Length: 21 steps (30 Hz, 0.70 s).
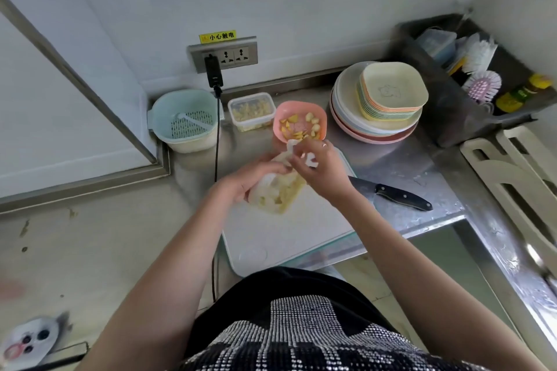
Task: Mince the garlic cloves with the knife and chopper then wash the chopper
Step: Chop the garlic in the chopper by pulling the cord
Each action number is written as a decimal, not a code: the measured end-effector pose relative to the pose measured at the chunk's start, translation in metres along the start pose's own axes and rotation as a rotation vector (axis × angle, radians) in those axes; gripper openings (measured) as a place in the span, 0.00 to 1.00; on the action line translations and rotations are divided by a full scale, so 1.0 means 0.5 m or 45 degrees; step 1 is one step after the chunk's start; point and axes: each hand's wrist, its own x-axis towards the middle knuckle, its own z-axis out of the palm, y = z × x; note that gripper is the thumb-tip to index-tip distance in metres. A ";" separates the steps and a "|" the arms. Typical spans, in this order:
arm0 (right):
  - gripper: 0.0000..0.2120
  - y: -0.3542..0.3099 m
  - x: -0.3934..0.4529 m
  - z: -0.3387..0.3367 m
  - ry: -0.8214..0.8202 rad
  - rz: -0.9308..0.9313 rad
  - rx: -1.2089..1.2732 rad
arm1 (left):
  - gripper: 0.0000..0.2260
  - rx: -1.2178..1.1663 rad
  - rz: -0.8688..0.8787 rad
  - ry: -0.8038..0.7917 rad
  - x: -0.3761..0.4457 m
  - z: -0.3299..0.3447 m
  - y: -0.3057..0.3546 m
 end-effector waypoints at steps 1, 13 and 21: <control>0.09 -0.001 0.008 -0.001 0.009 0.049 0.102 | 0.19 -0.086 -0.072 -0.093 -0.002 -0.007 0.002; 0.05 -0.001 0.017 -0.020 0.138 0.810 1.124 | 0.34 -0.594 -0.013 -0.338 0.013 -0.018 -0.011; 0.25 0.023 0.015 -0.013 0.396 1.191 1.782 | 0.42 -0.336 0.538 0.002 -0.001 0.059 -0.003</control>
